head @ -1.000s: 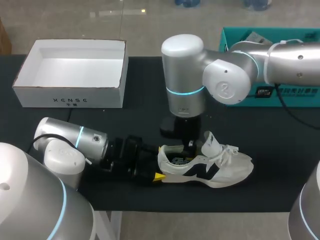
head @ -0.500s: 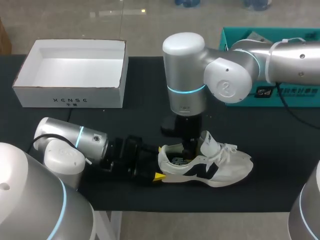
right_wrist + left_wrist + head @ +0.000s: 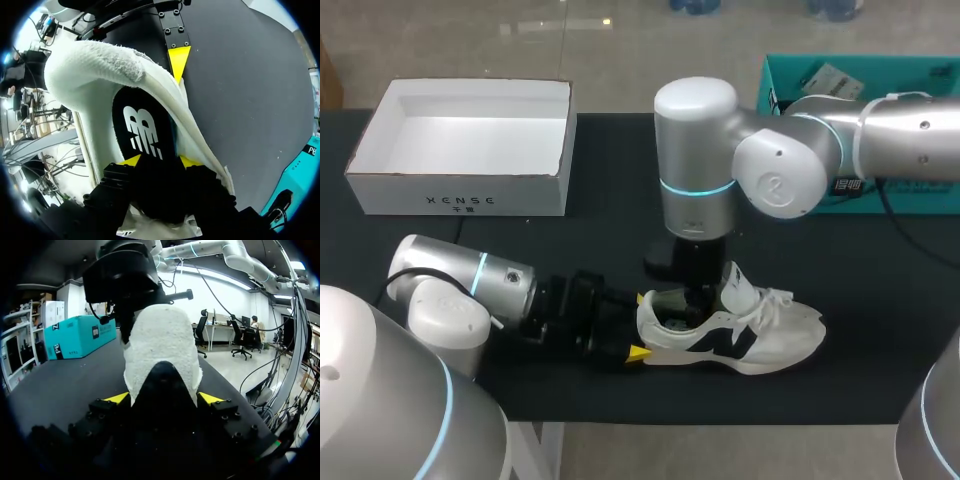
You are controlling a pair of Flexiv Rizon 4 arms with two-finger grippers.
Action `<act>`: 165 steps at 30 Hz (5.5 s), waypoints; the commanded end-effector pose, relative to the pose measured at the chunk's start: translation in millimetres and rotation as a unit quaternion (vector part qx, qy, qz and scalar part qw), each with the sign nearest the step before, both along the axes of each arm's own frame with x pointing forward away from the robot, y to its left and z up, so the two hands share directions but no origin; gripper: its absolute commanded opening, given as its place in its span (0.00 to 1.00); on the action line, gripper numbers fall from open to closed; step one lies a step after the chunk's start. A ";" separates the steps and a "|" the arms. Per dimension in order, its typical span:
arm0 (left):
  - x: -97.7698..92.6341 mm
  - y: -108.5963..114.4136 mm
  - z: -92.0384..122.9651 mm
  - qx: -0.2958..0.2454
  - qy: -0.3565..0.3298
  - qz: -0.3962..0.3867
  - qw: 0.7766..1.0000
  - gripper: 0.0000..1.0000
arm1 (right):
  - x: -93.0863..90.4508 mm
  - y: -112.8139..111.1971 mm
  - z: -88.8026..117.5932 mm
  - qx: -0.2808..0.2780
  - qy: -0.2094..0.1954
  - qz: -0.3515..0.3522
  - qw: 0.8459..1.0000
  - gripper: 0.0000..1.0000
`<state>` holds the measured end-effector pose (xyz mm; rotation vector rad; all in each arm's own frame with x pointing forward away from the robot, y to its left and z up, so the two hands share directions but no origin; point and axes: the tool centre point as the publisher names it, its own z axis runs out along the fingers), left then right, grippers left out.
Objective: Take the shoe out of the shoebox, open the shoe tongue, remove and reinsert the insole, then place the shoe into the shoebox
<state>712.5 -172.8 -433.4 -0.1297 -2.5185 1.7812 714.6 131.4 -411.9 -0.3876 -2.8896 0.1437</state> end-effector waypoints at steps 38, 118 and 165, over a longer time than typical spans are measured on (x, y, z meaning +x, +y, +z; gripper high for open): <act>-1.8 -2.4 -4.7 0.001 -0.001 0.000 1.000 0.00 | -20.1 1.0 4.6 0.024 0.069 0.019 0.997 0.00; -1.8 -2.4 -4.7 0.001 -0.001 0.000 1.000 0.00 | 38.0 51.2 91.5 0.164 0.011 0.062 0.984 0.42; -1.8 -2.4 -4.7 0.001 -0.001 0.000 1.000 0.00 | 57.3 31.1 118.5 0.179 -0.019 0.024 0.983 0.00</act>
